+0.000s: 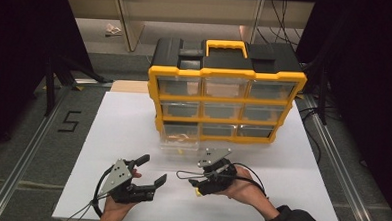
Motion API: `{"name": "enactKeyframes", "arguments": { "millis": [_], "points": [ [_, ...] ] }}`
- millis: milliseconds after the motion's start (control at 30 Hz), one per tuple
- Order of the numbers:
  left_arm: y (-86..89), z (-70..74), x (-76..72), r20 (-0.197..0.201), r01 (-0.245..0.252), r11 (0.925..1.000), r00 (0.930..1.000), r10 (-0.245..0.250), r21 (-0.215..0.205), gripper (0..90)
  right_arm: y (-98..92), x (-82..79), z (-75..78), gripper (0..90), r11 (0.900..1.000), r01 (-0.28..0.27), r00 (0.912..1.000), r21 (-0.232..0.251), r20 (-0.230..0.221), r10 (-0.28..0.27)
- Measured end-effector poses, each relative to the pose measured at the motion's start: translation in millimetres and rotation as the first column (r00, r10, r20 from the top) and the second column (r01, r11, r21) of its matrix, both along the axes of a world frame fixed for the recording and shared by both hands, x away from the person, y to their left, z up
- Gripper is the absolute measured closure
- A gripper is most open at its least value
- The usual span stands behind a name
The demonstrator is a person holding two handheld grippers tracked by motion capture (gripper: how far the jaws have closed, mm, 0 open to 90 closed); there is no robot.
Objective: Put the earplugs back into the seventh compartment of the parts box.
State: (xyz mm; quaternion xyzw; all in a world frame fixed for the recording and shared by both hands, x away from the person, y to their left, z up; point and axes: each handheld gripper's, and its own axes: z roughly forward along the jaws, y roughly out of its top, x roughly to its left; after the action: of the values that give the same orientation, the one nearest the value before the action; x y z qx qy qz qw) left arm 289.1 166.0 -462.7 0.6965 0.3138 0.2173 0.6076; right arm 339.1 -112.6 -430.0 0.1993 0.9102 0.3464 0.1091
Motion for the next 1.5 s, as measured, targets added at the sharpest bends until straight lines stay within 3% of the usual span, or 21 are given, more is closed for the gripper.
{"name": "enactKeyframes", "arguments": {
  "millis": [400, 833, 867, 1033, 1167, 1233, 1333, 1500],
  "points": [
    [-0.1, 0.4, -0.5, 0.002, 0.001, 1.0, 1.0, -0.001, 0.002, 15.7, 5.9, -2.9, -26.7, 43.7, 0.992, -0.047, 0.9945, -0.117, -0.099, 0.035],
    [-0.3, 0.2, -0.3, 0.002, 0.003, 1.0, 1.0, -0.003, 0.005, 15.7, 9.8, -2.6, -41.6, 55.8, 0.981, -0.083, 0.9879, -0.175, -0.144, 0.058],
    [-0.4, 0.2, -0.1, 0.001, 0.002, 1.0, 1.0, -0.002, 0.004, 15.7, 10.7, -3.5, -44.0, 61.5, 0.978, -0.088, 0.9881, -0.187, -0.141, 0.062],
    [-0.7, 0.1, -0.1, 0.001, 0.004, 1.0, 1.0, -0.004, 0.006, 15.7, 12.5, -6.8, -42.9, 76.5, 0.973, -0.12, 0.9868, -0.196, -0.131, 0.096],
    [-0.6, 0.0, -0.1, 0.002, 0.004, 1.0, 1.0, -0.004, 0.008, 15.7, 12.9, -7.2, -42.4, 81.0, 0.973, -0.12, 0.9895, -0.197, -0.104, 0.101],
    [-0.5, 0.1, -0.1, 0.003, 0.003, 1.0, 1.0, -0.003, 0.007, 15.7, 8.9, -3.8, -35.1, 81.6, 0.983, -0.098, 0.993, -0.156, -0.082, 0.086],
    [-0.6, 0.0, 0.2, 0.001, 0.003, 1.0, 1.0, -0.003, 0.008, 15.7, 3.5, -1.0, -24.2, 82.2, 0.99, -0.079, 0.9957, -0.119, -0.057, 0.072],
    [-0.8, -0.1, 0.0, 0.004, 0.004, 0.9999, 1.0, -0.004, 0.011, 15.7, -1.0, 1.2, -13.6, 82.2, 0.995, -0.066, 0.9975, -0.081, -0.03, 0.064]
  ]
}}
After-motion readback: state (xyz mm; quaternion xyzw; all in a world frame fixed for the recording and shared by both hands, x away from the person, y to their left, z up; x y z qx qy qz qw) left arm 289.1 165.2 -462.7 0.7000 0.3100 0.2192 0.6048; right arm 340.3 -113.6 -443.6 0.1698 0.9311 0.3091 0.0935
